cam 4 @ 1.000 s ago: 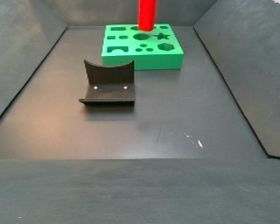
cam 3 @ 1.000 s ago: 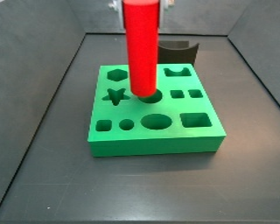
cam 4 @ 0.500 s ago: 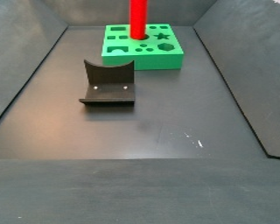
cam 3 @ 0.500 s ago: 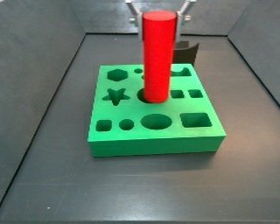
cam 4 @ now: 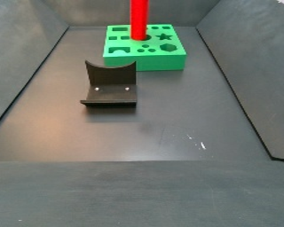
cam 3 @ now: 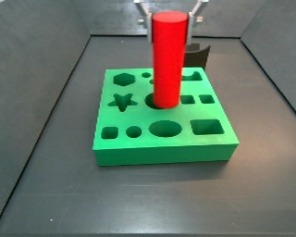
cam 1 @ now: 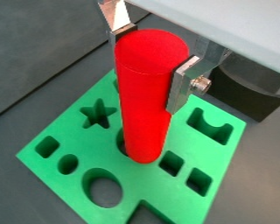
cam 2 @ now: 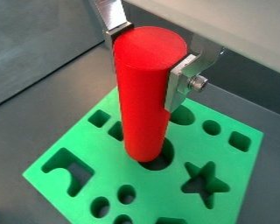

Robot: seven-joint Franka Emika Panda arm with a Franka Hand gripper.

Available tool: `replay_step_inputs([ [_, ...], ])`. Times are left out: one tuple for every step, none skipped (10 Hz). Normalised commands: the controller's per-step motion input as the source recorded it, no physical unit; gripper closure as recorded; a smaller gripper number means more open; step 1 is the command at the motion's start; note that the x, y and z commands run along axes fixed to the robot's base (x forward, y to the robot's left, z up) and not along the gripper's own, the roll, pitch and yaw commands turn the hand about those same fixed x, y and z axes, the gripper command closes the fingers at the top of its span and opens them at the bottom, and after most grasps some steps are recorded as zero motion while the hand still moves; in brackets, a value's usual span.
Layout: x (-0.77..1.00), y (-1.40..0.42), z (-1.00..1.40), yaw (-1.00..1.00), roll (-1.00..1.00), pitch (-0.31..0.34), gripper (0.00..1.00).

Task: Insert the round object.

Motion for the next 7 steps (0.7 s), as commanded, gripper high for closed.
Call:
replay_step_inputs([
  [-0.24, -0.17, 0.0, 0.0, 0.09, 0.0, 1.0],
  [-0.25, -0.14, 0.0, 0.0, 0.11, 0.0, 1.0],
  [-0.26, -0.13, 0.0, 0.0, 0.12, 0.0, 1.0],
  [-0.21, -0.07, 0.0, 0.0, 0.11, 0.0, 1.0],
  [-0.02, 0.0, -0.01, -0.01, 0.02, 0.007, 1.0],
  [0.0, 0.0, -0.02, -0.01, 0.0, 0.004, 1.0],
  [0.01, 0.0, -0.04, 0.0, 0.02, 0.033, 1.0],
])
